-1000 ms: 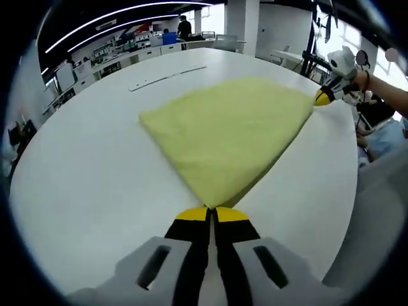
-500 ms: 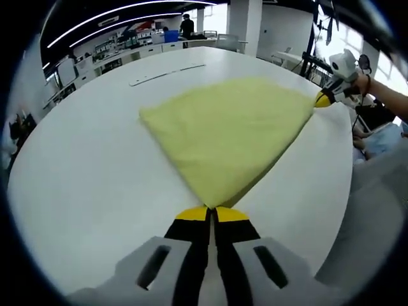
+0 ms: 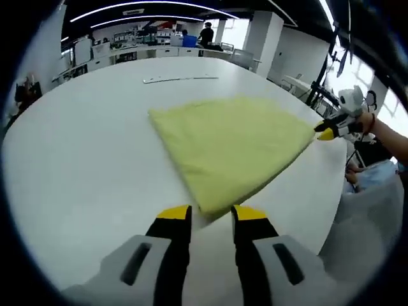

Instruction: Fold the garment on the visible template until the final outline fits inside the template.

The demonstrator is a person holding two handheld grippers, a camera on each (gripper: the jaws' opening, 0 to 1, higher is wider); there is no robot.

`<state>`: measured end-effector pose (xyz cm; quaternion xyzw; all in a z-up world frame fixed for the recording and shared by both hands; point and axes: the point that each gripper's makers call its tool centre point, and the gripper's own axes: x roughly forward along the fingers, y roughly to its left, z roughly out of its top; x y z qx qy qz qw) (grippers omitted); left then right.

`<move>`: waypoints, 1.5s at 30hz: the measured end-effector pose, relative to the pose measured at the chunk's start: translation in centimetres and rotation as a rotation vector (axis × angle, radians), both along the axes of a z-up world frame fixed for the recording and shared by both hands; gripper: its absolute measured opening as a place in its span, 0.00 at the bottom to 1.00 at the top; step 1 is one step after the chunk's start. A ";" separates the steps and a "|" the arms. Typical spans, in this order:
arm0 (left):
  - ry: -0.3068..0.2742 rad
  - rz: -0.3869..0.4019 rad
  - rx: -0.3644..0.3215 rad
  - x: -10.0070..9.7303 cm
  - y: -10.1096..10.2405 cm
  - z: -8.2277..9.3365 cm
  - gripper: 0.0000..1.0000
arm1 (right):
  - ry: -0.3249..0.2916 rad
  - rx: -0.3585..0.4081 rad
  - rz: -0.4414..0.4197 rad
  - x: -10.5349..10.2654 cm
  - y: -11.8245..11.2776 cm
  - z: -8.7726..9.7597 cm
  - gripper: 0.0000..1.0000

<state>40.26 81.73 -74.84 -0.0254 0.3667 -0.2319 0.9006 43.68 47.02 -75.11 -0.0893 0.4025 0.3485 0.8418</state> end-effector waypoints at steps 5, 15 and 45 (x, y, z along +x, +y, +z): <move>-0.042 0.037 -0.057 0.1 -1.0 2.6 0.49 | -0.030 0.056 -0.006 0.1 1.2 1.5 0.60; -0.112 0.053 -0.016 -1.0 -1.2 5.0 0.79 | -0.140 0.163 0.043 -0.9 5.0 6.2 1.00; -0.192 0.073 0.035 -4.9 -0.9 9.6 0.99 | -0.231 0.204 -0.057 -5.0 4.4 11.4 1.00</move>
